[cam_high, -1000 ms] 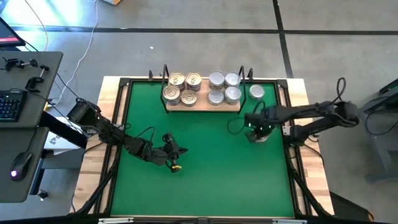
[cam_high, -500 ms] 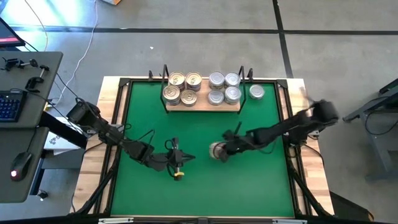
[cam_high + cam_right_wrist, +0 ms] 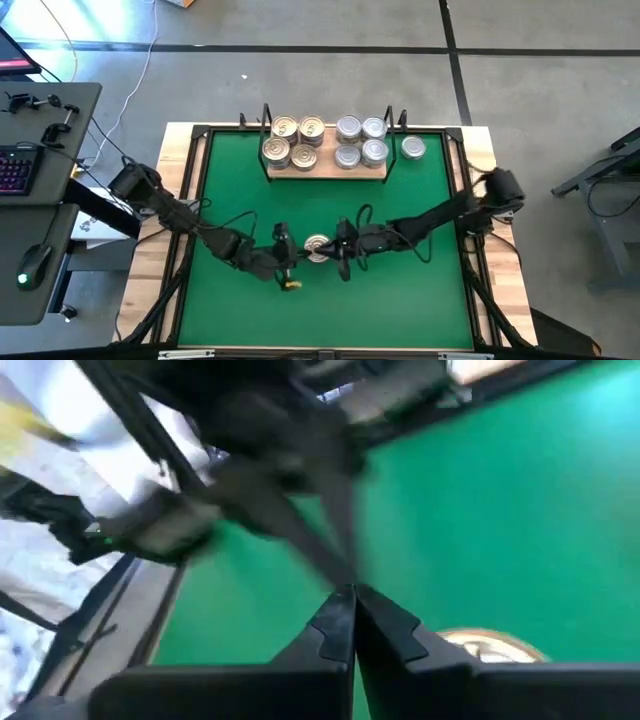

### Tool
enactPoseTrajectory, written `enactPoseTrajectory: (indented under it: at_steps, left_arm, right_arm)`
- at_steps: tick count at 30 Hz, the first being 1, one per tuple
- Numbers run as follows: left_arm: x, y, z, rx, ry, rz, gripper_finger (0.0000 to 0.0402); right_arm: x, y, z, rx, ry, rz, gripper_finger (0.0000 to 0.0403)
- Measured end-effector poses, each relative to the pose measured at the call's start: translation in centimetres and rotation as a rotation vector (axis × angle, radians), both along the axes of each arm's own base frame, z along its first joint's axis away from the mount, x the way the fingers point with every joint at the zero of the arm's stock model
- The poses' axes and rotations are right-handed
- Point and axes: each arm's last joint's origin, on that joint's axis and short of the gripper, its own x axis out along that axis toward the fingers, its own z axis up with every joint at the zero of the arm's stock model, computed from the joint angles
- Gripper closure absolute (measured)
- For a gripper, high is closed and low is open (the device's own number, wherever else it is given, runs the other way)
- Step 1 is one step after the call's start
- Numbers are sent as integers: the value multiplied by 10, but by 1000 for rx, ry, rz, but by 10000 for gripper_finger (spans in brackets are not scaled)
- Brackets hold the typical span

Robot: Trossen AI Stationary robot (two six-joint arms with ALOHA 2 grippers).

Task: Stack canned seafood by type on shelf
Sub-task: Stack the blue pink tuna can on top of the other blue pink tuna can on the shelf

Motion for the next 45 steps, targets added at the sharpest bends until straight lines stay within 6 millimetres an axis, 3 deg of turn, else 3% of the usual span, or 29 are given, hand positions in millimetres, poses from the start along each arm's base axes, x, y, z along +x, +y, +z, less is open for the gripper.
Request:
enactPoseTrajectory:
  at_steps: [3,9,15,19,27,37,45]
  left_arm:
    - [8,17,-9,-16,48,39,401]
    - [35,58,-35,-94,134,-11,401]
    - [46,89,-55,-165,204,-17,402]
    - [47,92,-56,-170,201,-12,402]
    - [43,88,-37,-162,144,-25,402]
    - [47,104,-54,-191,205,16,402]
    - [44,107,-59,-173,255,6,402]
  right_arm:
    - [-13,3,13,-54,49,-31,403]
    - [-38,11,14,-220,230,-169,403]
    - [-46,22,5,-262,292,-136,403]
    - [-47,25,4,-273,299,-125,403]
    - [-47,25,4,-278,304,-126,403]
    - [-47,25,4,-276,308,-96,402]
    - [-38,31,-4,-406,255,14,386]
